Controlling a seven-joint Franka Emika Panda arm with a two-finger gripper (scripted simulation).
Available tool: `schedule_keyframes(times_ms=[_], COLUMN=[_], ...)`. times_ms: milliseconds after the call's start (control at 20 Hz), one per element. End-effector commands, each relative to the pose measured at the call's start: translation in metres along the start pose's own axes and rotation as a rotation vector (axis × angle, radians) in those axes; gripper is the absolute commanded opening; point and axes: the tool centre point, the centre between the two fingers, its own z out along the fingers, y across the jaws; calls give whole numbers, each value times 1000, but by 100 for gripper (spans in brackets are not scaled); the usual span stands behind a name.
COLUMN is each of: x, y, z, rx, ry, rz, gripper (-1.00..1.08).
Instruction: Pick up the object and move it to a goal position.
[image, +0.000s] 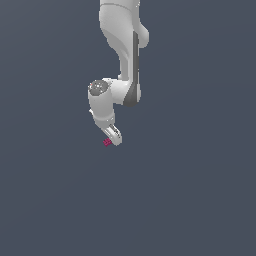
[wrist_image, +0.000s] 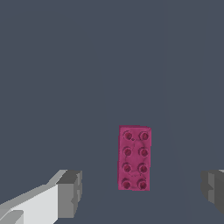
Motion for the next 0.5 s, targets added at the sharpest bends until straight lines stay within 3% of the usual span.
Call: schedule_keyframes(times_ms=[0,450], x=[-1,-1], y=[2,3], z=[2,13], rx=[-1,-1], ry=[0,0], rz=[19,18], gripper=[100,100])
